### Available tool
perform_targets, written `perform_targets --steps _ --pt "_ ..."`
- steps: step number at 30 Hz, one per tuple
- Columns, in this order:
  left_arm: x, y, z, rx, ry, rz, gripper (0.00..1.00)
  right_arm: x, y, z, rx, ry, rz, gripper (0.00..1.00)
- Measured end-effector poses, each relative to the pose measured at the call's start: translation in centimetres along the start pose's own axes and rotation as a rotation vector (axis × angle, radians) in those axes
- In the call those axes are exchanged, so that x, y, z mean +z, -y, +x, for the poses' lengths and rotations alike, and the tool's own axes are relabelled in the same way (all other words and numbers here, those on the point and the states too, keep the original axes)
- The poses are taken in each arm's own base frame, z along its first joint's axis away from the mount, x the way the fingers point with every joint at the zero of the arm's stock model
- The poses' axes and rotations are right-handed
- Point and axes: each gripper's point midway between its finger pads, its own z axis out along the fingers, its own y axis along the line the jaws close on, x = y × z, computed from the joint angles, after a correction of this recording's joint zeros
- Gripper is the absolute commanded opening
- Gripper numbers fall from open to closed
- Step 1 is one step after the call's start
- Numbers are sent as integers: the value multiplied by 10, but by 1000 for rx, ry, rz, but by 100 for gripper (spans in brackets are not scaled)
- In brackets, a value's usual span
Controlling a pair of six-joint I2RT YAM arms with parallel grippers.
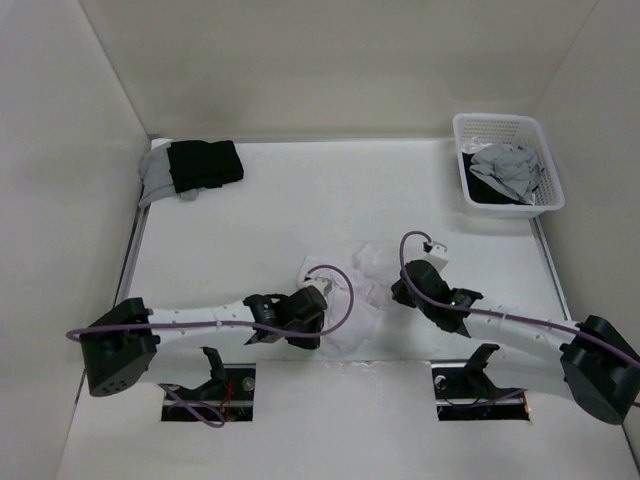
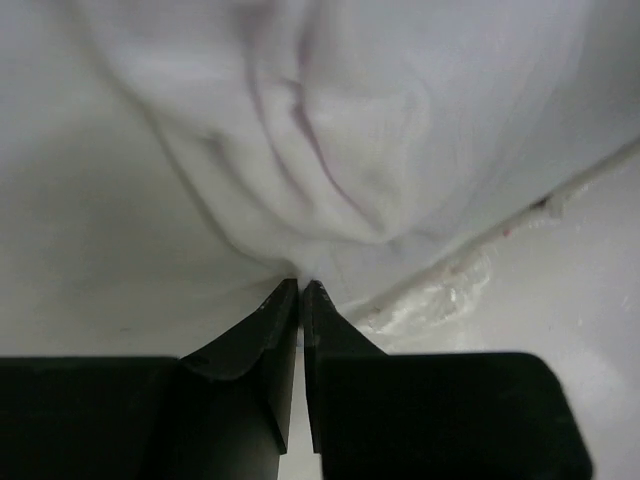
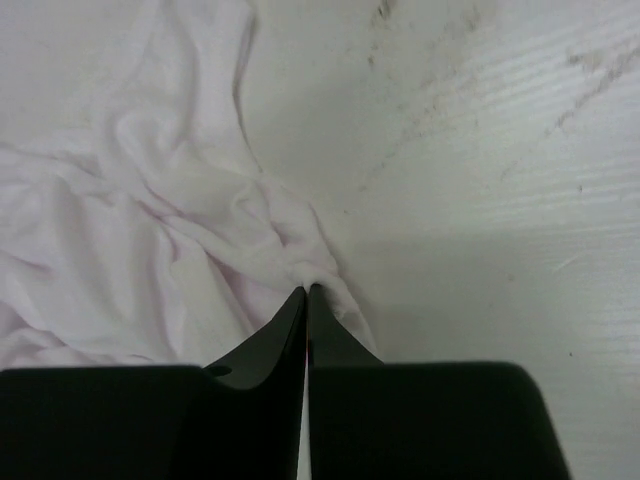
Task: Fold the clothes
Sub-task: Flatten the tank top out
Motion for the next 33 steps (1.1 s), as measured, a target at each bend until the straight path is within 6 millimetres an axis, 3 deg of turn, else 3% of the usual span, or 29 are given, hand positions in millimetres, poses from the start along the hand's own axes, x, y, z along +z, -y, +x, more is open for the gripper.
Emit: perform_targets --steps 3,7,10,12,14,16,17,18,19,20,22,24,26,28,33 --pt "-15 -20 -35 -95 116 -36 3 -5 -15 -31 8 72 -42 2" --pt "-52 -31 -91 -199 312 -6 3 -29 -48 -95 18 219 -136 1" --pt "-94 -35 -137 -254 472 23 4 -77 -88 -164 9 379 -252 1" --pt "-137 -30 -174 -266 613 62 4 -104 -108 -192 1 447 -309 1" --pt "-187 -22 -208 -264 765 111 4 -164 -138 -233 -11 567 -418 1" --pt "-243 -16 -230 -255 922 162 4 -211 -154 -253 -20 640 -497 1" --pt "-260 -15 -234 -252 970 174 4 -246 -164 -262 -27 683 -562 1" --pt "-281 -15 -238 -251 1027 187 4 -260 -168 -266 -28 699 -587 2" --pt "-301 -15 -240 -251 1081 197 5 -288 -173 -273 -28 731 -634 2" --pt "-315 -15 -239 -250 1119 205 5 -325 -180 -280 -28 761 -705 3" --pt "-340 -15 -236 -247 1187 223 5 -366 -182 -292 -9 797 -780 3" --pt "-358 -13 -230 -237 1234 242 5 -393 -176 -307 13 846 -803 4" --pt "-367 -11 -227 -233 1256 255 5 -395 -171 -317 15 889 -756 3" --pt "-367 -11 -226 -231 1255 258 5 -381 -173 -323 -11 916 -684 3" --pt "-347 -5 -218 -211 1197 281 6 -285 -204 -334 -146 878 -488 3"
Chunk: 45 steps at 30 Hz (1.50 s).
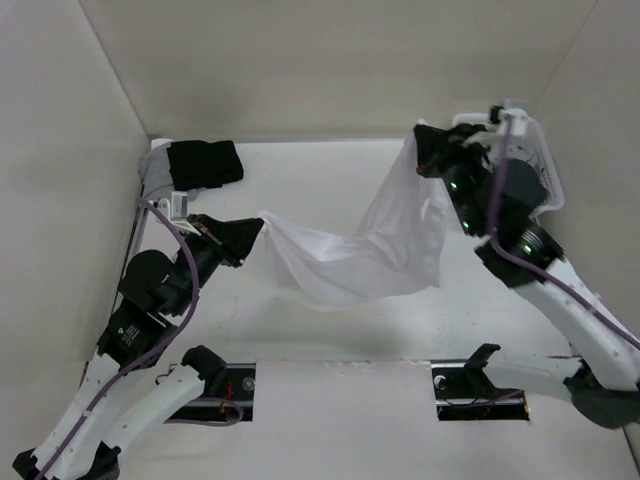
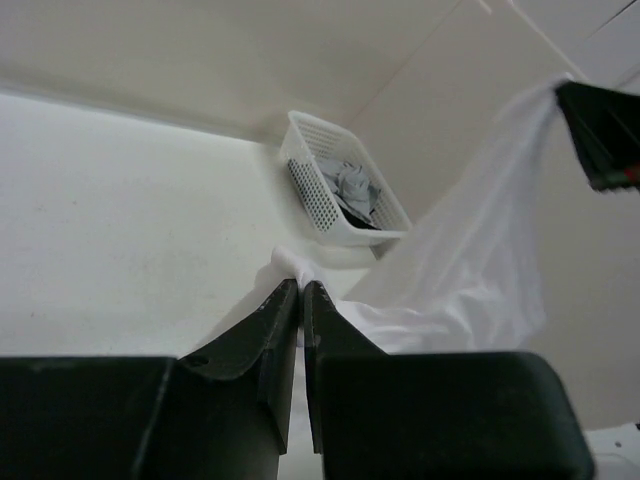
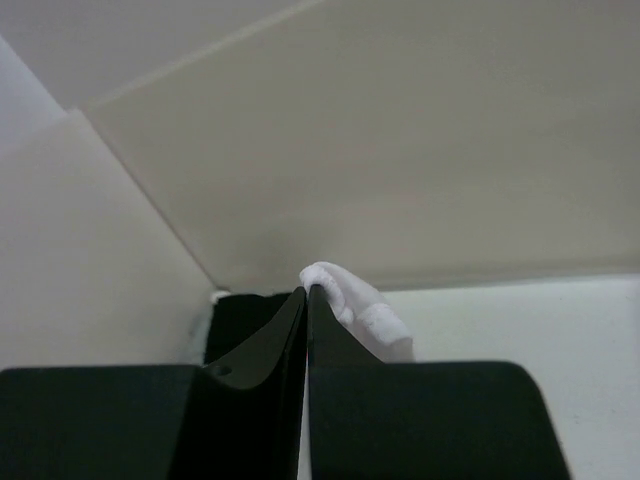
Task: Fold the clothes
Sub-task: Flatten the tank top out
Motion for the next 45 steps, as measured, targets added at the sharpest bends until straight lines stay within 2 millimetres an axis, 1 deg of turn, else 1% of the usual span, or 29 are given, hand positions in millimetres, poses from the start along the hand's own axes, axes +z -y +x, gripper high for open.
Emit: perform_targets --steps 1,2,4,5,6,8,9,10,11,13,14,17,18,19,20,21,24,25,26,29,30,31,33,35,36,38,39,43,45 --pt "1 -4 8 -1 -13 -3 6 21 6 23 -25 -46 19 3" --pt "1 -9 16 -2 -30 -11 6 40 14 37 -34 -75 35 3" --pt "5 -27 38 -7 -70 -49 6 93 33 78 -33 -163 71 7" --pt "6 -39 52 -10 -94 -78 6 118 41 93 -26 -188 85 14" --pt "8 -51 65 -21 -115 -111 6 151 54 117 -12 -234 112 28" --pt "10 -81 89 -44 -148 -194 6 198 68 151 12 -285 135 46" --pt "10 -94 98 -56 -160 -234 6 216 75 169 24 -308 144 52" --pt "9 -110 106 -70 -166 -280 6 226 82 189 27 -339 154 57" --pt "8 -125 112 -85 -168 -330 6 228 88 208 27 -374 166 59" --pt "6 -148 117 -108 -158 -410 6 210 98 250 15 -476 187 58" --pt "5 -158 115 -119 -145 -443 6 195 98 266 10 -516 185 51" --pt "2 -174 106 -139 -100 -500 6 129 90 307 19 -636 167 12" --pt "2 -177 103 -142 -89 -513 6 100 86 318 32 -676 155 5" --pt "1 -180 102 -146 -81 -523 6 78 81 328 47 -711 144 4" --pt "0 -182 101 -148 -76 -530 6 56 75 338 73 -738 127 5" --pt "-1 -184 101 -150 -74 -537 6 37 72 349 89 -769 118 10" --pt "-4 -192 108 -157 -79 -558 6 -27 62 394 113 -891 95 36" --pt "-5 -195 112 -161 -87 -565 6 -58 58 415 104 -962 86 42" --pt "-6 -198 117 -166 -96 -574 6 -80 53 428 102 -1012 76 46" --pt "-9 -204 126 -175 -113 -591 6 -139 33 456 84 -1133 34 51" --pt "-9 -205 127 -178 -115 -593 6 -150 25 461 80 -1152 18 51" --pt "-9 -205 128 -179 -117 -594 6 -157 19 464 81 -1163 8 51" --pt "-9 -202 127 -181 -114 -582 6 -156 14 467 95 -1146 19 46" --pt "-8 -199 128 -179 -116 -572 6 -149 21 474 95 -1129 58 40" --pt "-8 -198 128 -179 -116 -567 6 -147 26 479 92 -1128 84 39" --pt "-8 -196 127 -178 -115 -558 6 -146 37 489 81 -1131 136 40" --pt "-8 -195 127 -177 -115 -555 6 -146 44 492 71 -1130 164 43" --pt "-6 -190 129 -175 -122 -536 6 -141 55 491 60 -1087 235 50" --pt "-3 -186 131 -172 -132 -518 6 -140 59 489 56 -1068 261 48"
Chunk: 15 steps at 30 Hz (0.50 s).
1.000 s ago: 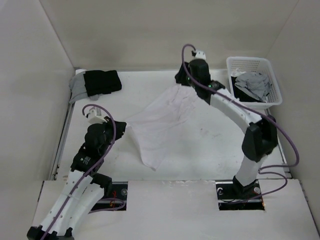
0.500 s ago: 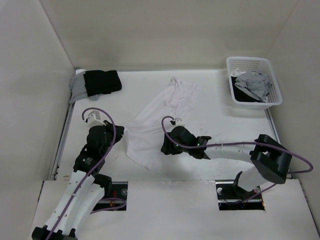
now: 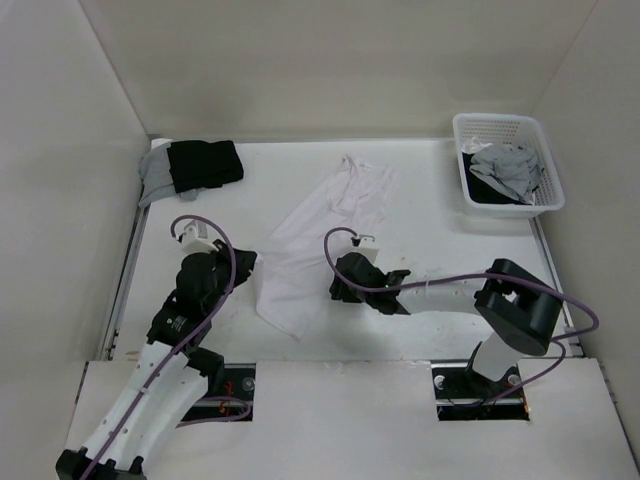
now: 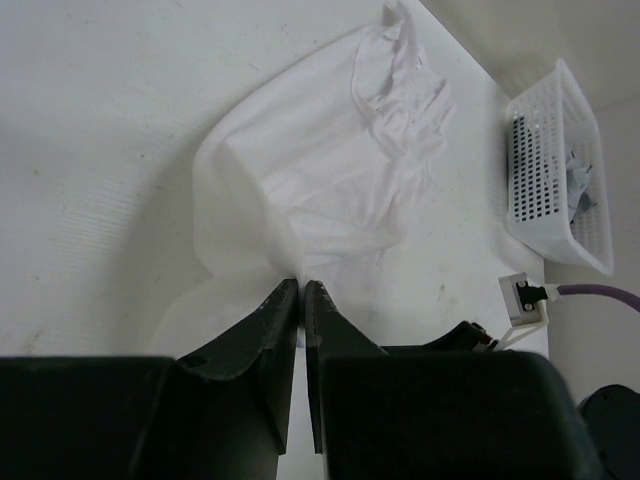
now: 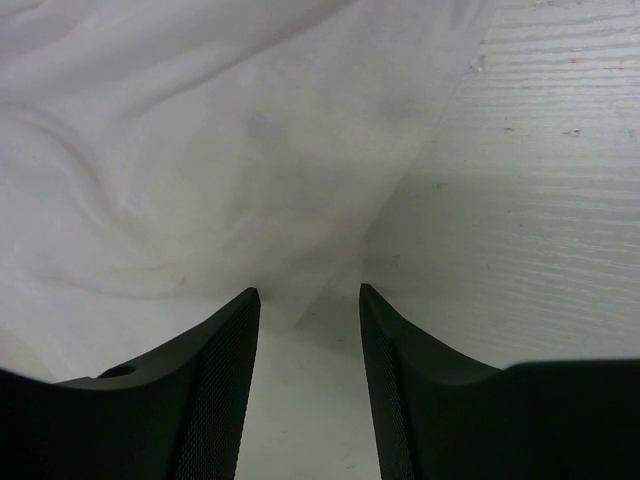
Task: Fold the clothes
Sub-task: Flatten the tank top out
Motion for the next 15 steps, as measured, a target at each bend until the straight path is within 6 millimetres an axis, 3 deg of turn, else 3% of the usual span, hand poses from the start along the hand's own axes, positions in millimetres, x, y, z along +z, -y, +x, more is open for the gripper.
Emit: perform_targets --steps 1,3,5,9,12,15 --pt "1 2 1 3 -4 7 6 0 1 -1 6 7 6 41" --pt "3 8 5 10 -17 24 6 2 2 -3 11 13 13 15" --pt "4 11 8 16 -27 36 6 13 2 -8 26 23 17 4" --pt "2 22 13 28 -47 67 6 15 12 -23 52 69 37 1" --pt "-1 34 10 33 -40 100 6 -21 30 -40 46 124 48 2" --pt "-2 41 5 36 -21 120 5 -88 21 -77 47 217 -44 7"
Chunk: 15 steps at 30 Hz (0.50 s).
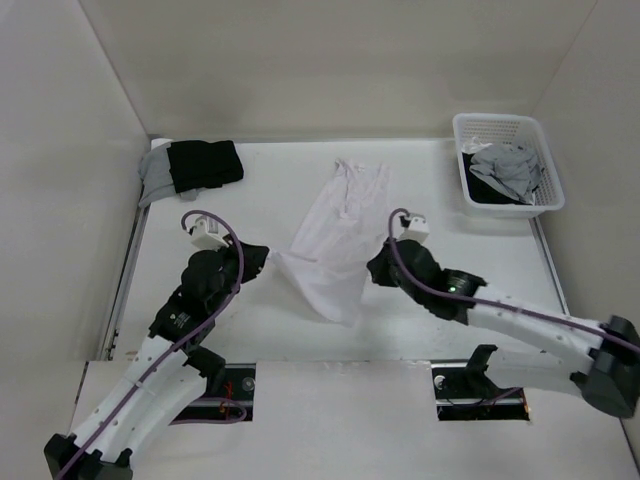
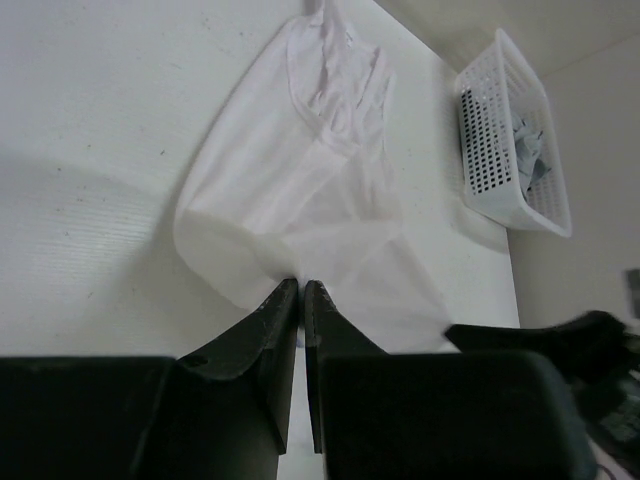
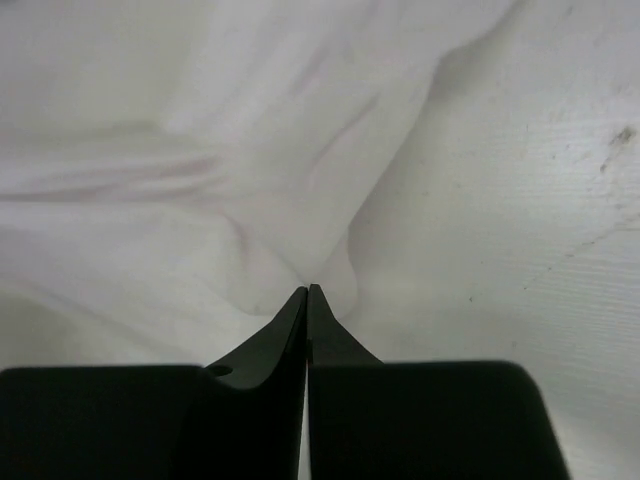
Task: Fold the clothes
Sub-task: Flatten the tank top out
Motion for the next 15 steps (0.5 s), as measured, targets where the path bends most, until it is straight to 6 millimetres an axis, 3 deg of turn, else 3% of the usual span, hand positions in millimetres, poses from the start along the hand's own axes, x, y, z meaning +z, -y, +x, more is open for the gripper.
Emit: perform_targets --steps 3,5,6,9,10,12,15 --pt "1 0 -1 1 6 -3 5 -42 -17 -39 -2 58 -88 14" --pt "1 -1 -1 1 9 -8 5 -53 -28 -57 -21 72 -122 33" --pt "1 -2 -1 0 12 -8 5 -48 -27 -55 -31 58 -113 39" --pt "2 -12 5 0 9 -29 5 -17 -12 -38 -76 -3 -43 42" --pt "3 -18 7 -2 6 -45 5 0 -1 -24 -89 -46 -5 38" --pt "4 -31 11 -5 2 -83 5 10 14 -9 -100 -88 35 29" --pt "5 -46 13 -10 1 -129 5 3 16 10 -114 -112 10 17"
